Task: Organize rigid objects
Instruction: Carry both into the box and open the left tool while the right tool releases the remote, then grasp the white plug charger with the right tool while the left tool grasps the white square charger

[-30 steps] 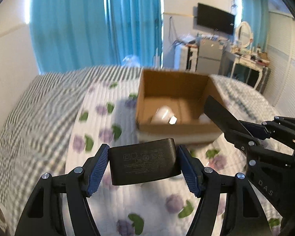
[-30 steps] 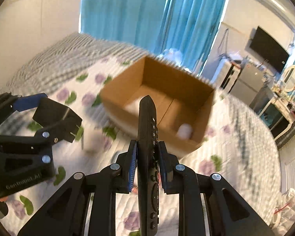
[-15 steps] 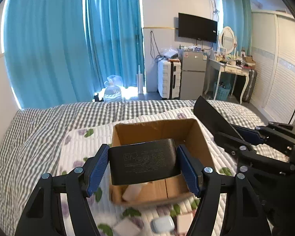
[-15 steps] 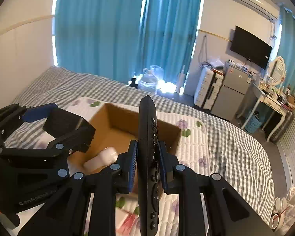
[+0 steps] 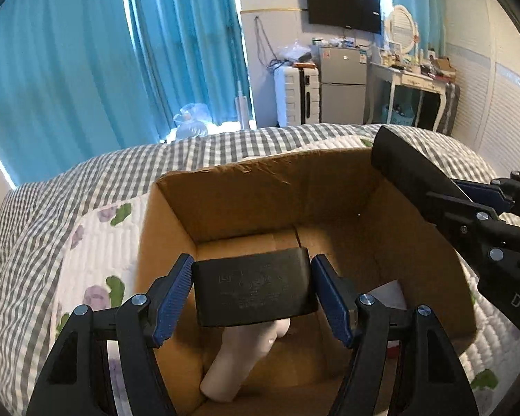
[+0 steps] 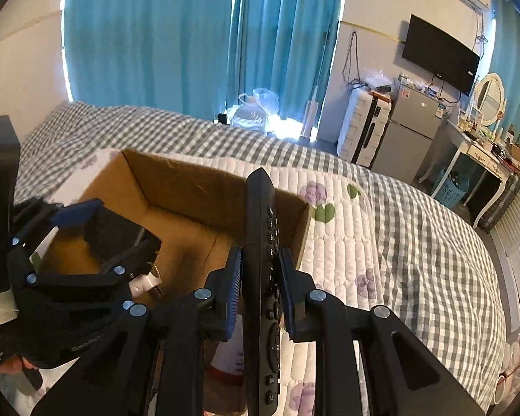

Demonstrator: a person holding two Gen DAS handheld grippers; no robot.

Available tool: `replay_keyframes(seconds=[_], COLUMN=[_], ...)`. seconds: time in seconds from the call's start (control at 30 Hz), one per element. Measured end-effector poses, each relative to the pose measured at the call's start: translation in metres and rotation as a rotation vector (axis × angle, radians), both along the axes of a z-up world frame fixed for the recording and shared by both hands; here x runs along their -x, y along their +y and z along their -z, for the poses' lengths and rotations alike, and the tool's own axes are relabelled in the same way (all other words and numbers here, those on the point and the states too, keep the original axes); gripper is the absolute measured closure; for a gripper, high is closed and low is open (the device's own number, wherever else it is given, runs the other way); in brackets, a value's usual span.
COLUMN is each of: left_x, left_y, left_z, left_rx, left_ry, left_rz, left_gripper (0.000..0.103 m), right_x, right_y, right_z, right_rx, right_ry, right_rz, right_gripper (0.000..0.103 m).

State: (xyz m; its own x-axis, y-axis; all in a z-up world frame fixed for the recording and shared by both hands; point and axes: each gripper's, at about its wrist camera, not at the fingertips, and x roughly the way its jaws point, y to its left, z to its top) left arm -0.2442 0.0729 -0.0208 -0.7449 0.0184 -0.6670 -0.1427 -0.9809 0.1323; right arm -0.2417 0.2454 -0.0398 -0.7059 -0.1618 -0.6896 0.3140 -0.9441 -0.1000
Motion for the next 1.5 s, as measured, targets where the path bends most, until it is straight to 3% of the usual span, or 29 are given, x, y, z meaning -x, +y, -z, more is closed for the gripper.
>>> replay_keyframes(seconds=[0.1,0.17,0.3,0.63,0.7,0.77,0.87,1.0,1.1,1.27,1.5], left_x=[-0.008,-0.007,-0.019,-0.048,-0.051,-0.056,-0.066,-0.086,-0.11,-0.151,-0.184], left_y=[0.002,0.003,-0.001,-0.037,-0.045,-0.053,-0.059,-0.071,-0.077,-0.094,-0.101], left_z=[-0.009,-0.01,-0.007,-0.004,-0.006,-0.011,-0.021,-0.041,-0.06,-0.086,-0.073], left_rx=[0.014,0.027,0.093,-0.007,-0.037,-0.072,-0.09,-0.121,-0.107,-0.101,-0.09], left_ry=[0.073,0.043,0.04,0.022,0.018,0.016,0.032,0.038,0.055,0.105,0.088], left_rz=[0.021,0.033,0.011,-0.035,-0.046,-0.054,-0.076,-0.107,-0.11,-0.124,-0.147], left_gripper=[0.028,0.022,0.022,0.022,0.022,0.021,0.012,0.01,0.001,0.0,0.0], right_x=[-0.002,-0.003,-0.005,0.003,0.003,-0.004,-0.019,-0.049,-0.084,-0.136,-0.181], right_y=[-0.002,-0.002,-0.001,-0.014,-0.016,-0.017,-0.016,-0.012,-0.01,-0.005,-0.006], right_z=[0.001,-0.002,-0.007,0.017,0.019,0.013,-0.003,-0.028,-0.047,-0.065,-0.053], right_rx=[-0.004,0.001,0.013,0.034,0.017,-0.002,0.004,0.023,0.012,0.004,0.007], right_ry=[-0.002,0.002,0.009,-0.026,-0.025,0.01,0.048,0.063,0.083,0.096,0.087], right_rz=[-0.001,0.003,0.015,0.03,0.041,0.047,0.051,0.058,0.068,0.065,0.056], right_gripper=[0.084,0.084,0.083,0.082,0.072,0.047,0.044,0.04,0.03,0.017,0.008])
